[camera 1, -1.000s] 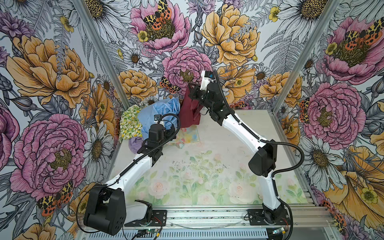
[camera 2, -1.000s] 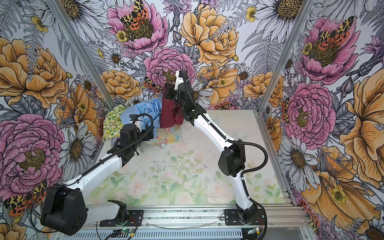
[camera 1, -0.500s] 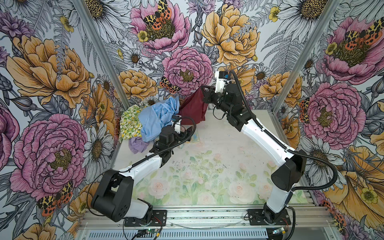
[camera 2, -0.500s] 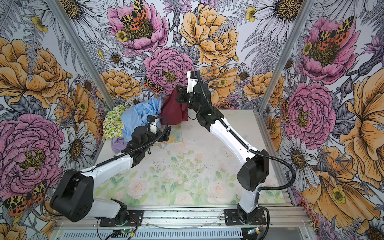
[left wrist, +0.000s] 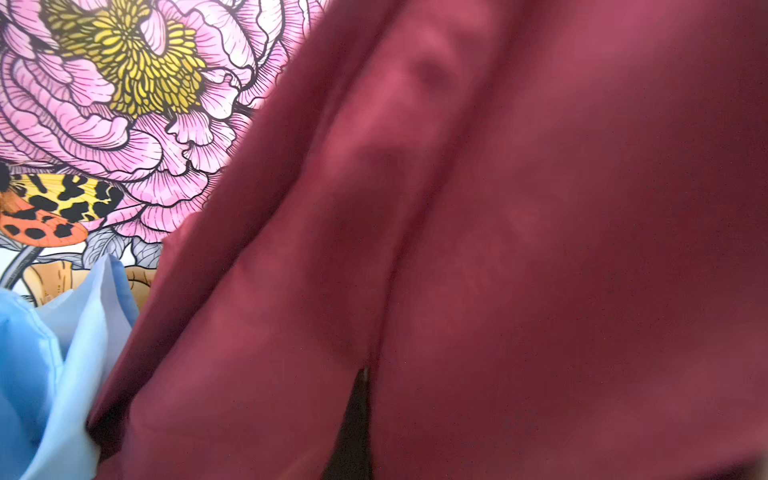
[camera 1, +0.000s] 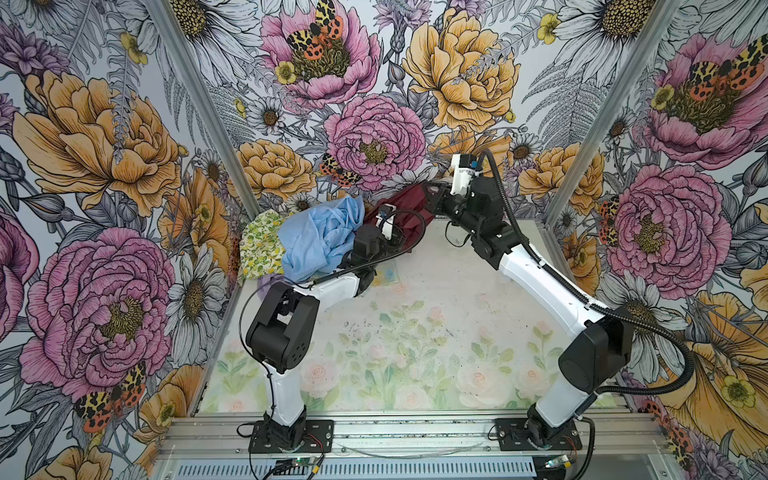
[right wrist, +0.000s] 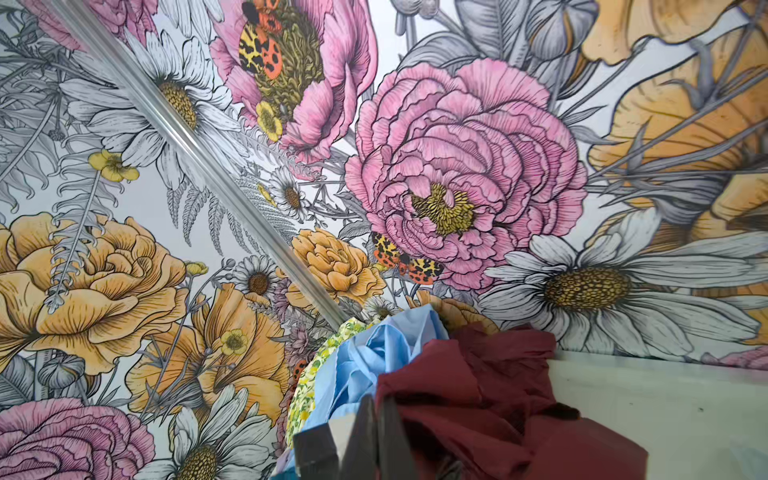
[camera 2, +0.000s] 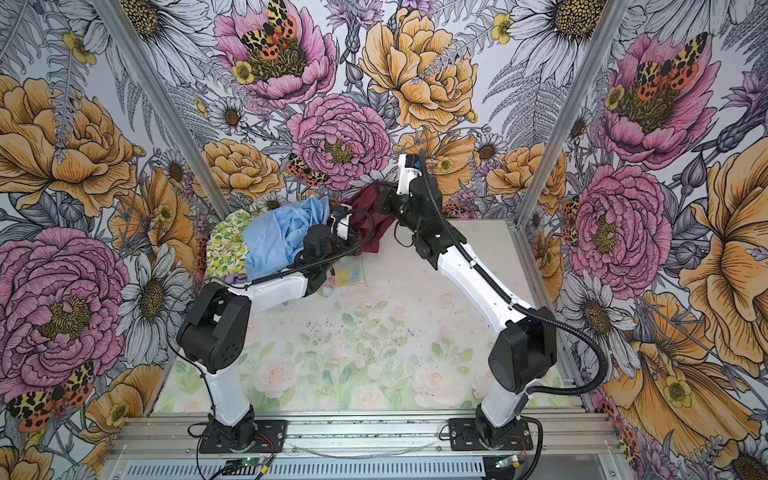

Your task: Pick out a specific cloth from the pile

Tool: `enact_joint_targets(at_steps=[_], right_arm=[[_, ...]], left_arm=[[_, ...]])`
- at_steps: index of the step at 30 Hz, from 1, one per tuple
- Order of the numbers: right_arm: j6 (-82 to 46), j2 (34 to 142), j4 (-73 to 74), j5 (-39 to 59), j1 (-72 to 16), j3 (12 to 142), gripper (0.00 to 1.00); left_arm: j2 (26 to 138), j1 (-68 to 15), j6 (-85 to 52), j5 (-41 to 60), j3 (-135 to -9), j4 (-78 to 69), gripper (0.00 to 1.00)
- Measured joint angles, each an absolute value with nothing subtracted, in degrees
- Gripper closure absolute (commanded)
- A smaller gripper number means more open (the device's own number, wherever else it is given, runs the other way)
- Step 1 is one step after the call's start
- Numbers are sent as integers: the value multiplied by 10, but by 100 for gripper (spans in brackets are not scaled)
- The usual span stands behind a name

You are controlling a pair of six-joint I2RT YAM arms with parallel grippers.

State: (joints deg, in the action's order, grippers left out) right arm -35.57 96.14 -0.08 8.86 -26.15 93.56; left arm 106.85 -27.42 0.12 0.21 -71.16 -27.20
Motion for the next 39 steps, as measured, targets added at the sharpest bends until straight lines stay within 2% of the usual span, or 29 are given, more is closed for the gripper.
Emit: enact_joint_targets(at_steps=[3, 12, 22, 25, 33, 39], right_arm=[[-364, 941, 29, 90, -245, 891, 100], [-381, 925, 158, 124, -216, 752, 99], [-325, 945, 255, 163, -217, 683, 37], [-308, 945, 286, 164, -217, 645, 24], [-248, 945, 394, 170, -231, 532, 1], [-193, 952, 453, 152, -279, 511, 1]], left_arm=[[1047, -262, -12, 18, -721, -242, 100], [1002, -237, -63, 47, -855, -97, 100], [996, -220, -120, 103, -995, 26, 100], [984, -218, -126, 111, -1008, 48, 100], [959, -218, -137, 137, -1034, 84, 100], [957, -218, -159, 156, -1035, 99, 100]])
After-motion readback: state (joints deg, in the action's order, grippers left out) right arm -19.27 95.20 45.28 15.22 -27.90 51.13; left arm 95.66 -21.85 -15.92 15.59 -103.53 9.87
